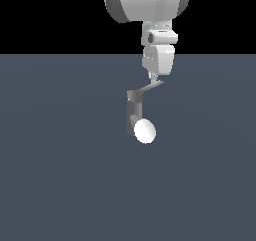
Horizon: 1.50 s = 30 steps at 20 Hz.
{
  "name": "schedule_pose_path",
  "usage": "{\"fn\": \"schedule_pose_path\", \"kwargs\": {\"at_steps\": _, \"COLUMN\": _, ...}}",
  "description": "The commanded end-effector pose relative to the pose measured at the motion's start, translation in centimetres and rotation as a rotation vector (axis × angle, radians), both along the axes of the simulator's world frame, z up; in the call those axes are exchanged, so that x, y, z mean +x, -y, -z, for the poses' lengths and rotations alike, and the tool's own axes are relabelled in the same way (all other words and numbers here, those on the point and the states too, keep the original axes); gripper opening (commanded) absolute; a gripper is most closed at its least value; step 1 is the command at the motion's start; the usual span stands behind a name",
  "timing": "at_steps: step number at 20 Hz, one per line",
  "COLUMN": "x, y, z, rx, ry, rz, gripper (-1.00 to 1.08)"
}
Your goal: Turn on the faucet by rotating a designated handle.
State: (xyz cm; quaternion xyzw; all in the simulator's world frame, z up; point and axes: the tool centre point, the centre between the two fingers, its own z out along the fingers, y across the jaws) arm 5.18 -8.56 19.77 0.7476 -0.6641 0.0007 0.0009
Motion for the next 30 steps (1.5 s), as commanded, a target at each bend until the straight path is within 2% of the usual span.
{"fn": "schedule_pose_path", "kwargs": {"at_steps": 1, "x": 0.6, "y": 0.9, "z": 0.8, "rx": 0.000, "ry": 0.000, "rz": 0.042, "gripper": -1.00}}
{"fn": "schedule_pose_path", "kwargs": {"at_steps": 7, "x": 1.1, "y": 1.9, "z": 1.7, "rx": 0.001, "ry": 0.000, "rz": 0.092, "gripper": -1.00}}
{"fn": "schedule_pose_path", "kwargs": {"at_steps": 17, "x": 1.1, "y": 1.8, "z": 1.6, "rx": 0.002, "ry": 0.000, "rz": 0.086, "gripper": -1.00}}
{"fn": "schedule_pose_path", "kwargs": {"at_steps": 30, "x": -2.8, "y": 2.3, "z": 1.6, "rx": 0.002, "ry": 0.000, "rz": 0.086, "gripper": -1.00}}
